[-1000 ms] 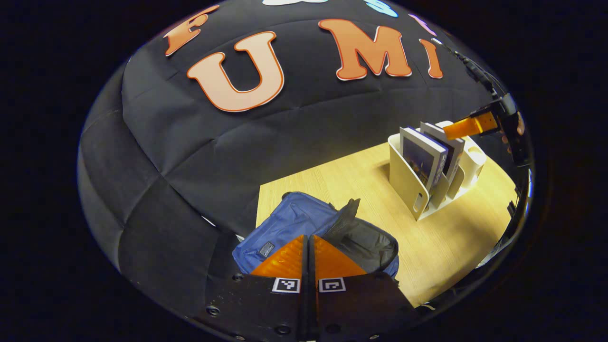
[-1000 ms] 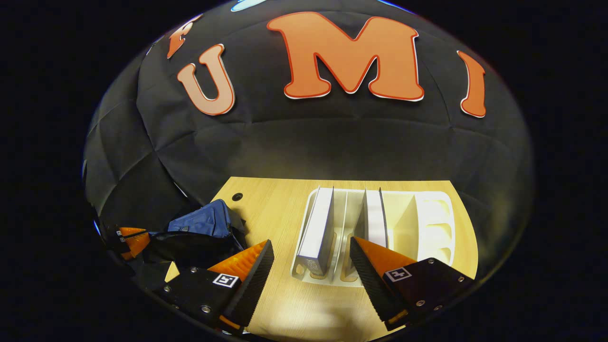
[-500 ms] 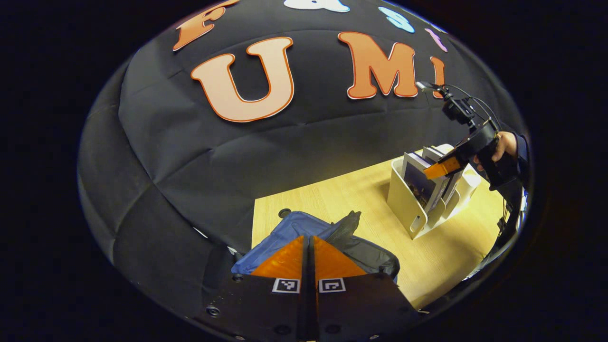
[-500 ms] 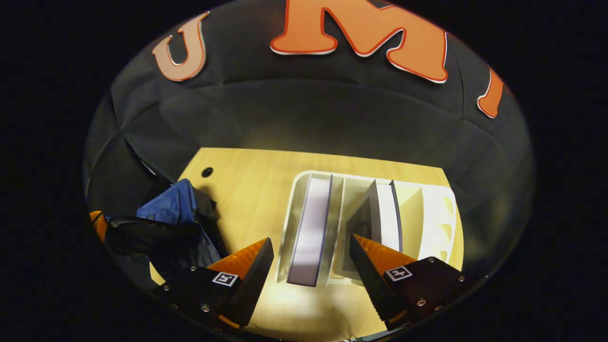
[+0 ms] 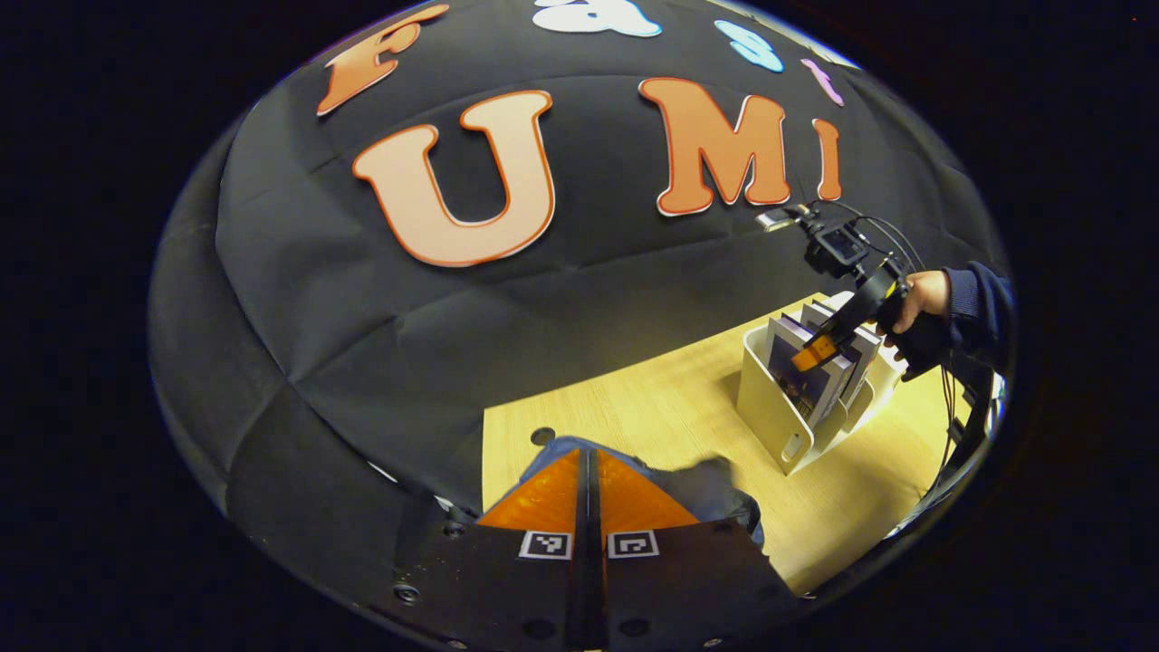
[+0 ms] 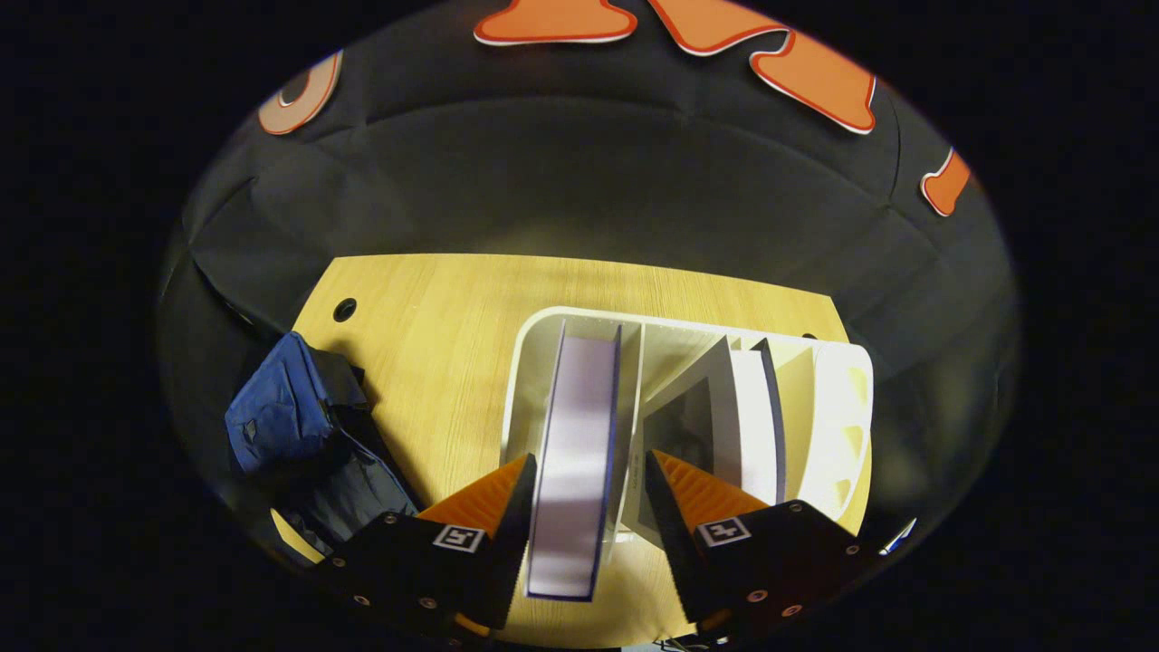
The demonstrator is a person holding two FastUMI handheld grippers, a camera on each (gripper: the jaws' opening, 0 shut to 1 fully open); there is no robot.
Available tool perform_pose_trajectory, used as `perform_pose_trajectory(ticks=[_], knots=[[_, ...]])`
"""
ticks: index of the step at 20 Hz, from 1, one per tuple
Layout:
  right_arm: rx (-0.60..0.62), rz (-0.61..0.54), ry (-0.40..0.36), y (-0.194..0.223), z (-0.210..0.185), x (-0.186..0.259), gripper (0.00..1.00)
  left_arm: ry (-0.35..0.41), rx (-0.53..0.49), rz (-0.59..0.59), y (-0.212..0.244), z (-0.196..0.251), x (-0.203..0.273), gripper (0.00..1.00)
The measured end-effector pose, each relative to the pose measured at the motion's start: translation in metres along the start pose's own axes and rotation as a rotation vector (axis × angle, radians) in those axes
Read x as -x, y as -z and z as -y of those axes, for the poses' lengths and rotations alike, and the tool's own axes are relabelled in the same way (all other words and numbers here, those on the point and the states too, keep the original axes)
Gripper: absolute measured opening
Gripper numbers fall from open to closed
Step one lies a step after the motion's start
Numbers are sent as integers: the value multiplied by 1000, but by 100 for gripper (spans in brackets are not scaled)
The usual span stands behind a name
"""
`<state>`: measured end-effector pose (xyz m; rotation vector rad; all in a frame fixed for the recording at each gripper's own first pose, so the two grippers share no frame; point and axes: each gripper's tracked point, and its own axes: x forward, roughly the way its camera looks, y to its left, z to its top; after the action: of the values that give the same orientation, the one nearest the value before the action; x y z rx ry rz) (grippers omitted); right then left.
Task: Open the schoolbag, grab two books from the bookshelf and put them into the schoolbag.
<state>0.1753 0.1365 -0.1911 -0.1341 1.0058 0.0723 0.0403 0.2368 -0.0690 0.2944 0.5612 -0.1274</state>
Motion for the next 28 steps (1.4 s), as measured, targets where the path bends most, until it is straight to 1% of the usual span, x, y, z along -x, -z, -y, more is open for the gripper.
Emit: perform_pose_trajectory(ticks=[1, 2, 3, 4, 5, 6, 7, 9, 11, 13, 14, 15, 17, 18, 19, 20, 22, 23, 24, 25, 26, 27, 28], knots=[[-1, -6, 8, 1, 1, -4, 65, -10, 12, -49, 8, 0, -4, 0], [-5, -22, 4, 5, -1, -5, 63, 18, 46, -58, 16, 7, -5, 0], [-2, -29, -11, 6, -8, -7, 39, 55, 88, -79, 27, 18, -8, 0], [12, -28, -10, 5, -8, -7, 43, 66, 121, -113, 39, 24, -10, 0], [15, -25, -15, 3, -11, -8, 41, 73, 139, -113, 46, 29, -12, 0], [19, -27, -17, 3, -13, -7, 48, 81, 150, -107, 54, 35, -16, 1], [21, -27, -19, 3, -14, -6, 40, 91, 145, -97, 61, 43, -15, 0], [24, -27, -25, 3, -13, -7, 40, 96, 138, -119, 84, 54, -12, 0], [19, -27, -32, 4, -11, -7, 40, 88, 157, -167, 112, 68, -14, 0], [12, -26, -41, 4, -10, -7, 39, 55, 171, -175, 127, 77, -14, 0], [8, -24, -43, 4, -10, -7, 39, 54, 179, -180, 134, 86, -13, 1], [9, -23, -46, 4, -10, -7, 39, 46, 170, -187, 142, 94, -12, 1], [17, -16, -52, 4, -12, -7, 39, 39, 120, -192, 156, 106, -15, 2], [22, -11, -52, 4, -12, -6, 39, 39, 94, -201, 164, 115, -14, 11], [25, -8, -52, 4, -13, -6, 39, 46, 78, -206, 172, 127, -14, 17], [26, -9, -52, 5, -13, -6, 39, 50, 55, -225, 181, 137, -11, 34], [29, -8, -49, 6, -14, -6, 40, 66, -13, -246, 199, 160, -6, 44], [31, -9, -50, 6, -14, -7, 40, 77, -50, -247, 205, 171, -4, 55], [30, -8, -49, 5, -14, -6, 40, 83, -74, -257, 212, 184, -2, 56], [29, -8, -50, 5, -14, -6, 48, 100, -84, -267, 216, 196, 1, 58], [29, -9, -49, 7, -13, -7, 41, 117, -90, -273, 221, 207, 2, 62], [30, -7, -48, 6, -13, -7, 41, 124, -104, -282, 224, 216, 3, 76], [33, -5, -46, 7, -13, -7, 41, 124, -127, -294, 231, 221, 4, 76]])
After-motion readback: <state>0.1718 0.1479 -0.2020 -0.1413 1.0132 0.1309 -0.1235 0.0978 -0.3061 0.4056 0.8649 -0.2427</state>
